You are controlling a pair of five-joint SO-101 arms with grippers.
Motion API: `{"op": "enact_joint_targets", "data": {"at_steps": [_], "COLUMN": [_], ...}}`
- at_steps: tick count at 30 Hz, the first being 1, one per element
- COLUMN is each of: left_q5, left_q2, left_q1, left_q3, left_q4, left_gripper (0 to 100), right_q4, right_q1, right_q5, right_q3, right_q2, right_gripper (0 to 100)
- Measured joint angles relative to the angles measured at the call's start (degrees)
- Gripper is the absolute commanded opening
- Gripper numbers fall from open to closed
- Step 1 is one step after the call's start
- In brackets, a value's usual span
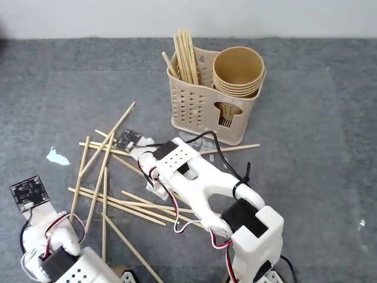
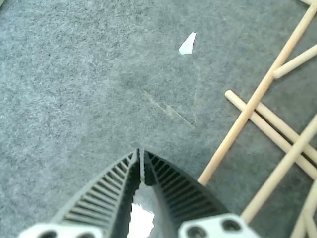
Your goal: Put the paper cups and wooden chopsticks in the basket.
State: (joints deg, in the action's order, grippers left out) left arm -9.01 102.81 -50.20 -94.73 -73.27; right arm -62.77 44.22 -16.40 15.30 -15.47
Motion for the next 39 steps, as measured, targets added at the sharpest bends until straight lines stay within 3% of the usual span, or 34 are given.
{"op": "enact_joint_targets", "data": {"at_steps": [11,23,39], "left_q5": [0.0,0.0,0.0], "left_q2": [0.0,0.0,0.0], "left_q1": [0.0,0.0,0.0], "left_q3": [0.0,0.0,0.0], "left_q4": [0.0,0.0,0.0], "left_gripper": [2,2,2], "right_q4": [-8.9,-14.2,16.7], "right_q1": [0.1,-5.3,-17.9], "right_q5": [-0.5,-0.6,4.9], "right_q3": [-0.4,-26.1,-30.2], "right_q2": [23.2,27.1,22.9], "right_gripper": [0.8,0.9,0.9]}}
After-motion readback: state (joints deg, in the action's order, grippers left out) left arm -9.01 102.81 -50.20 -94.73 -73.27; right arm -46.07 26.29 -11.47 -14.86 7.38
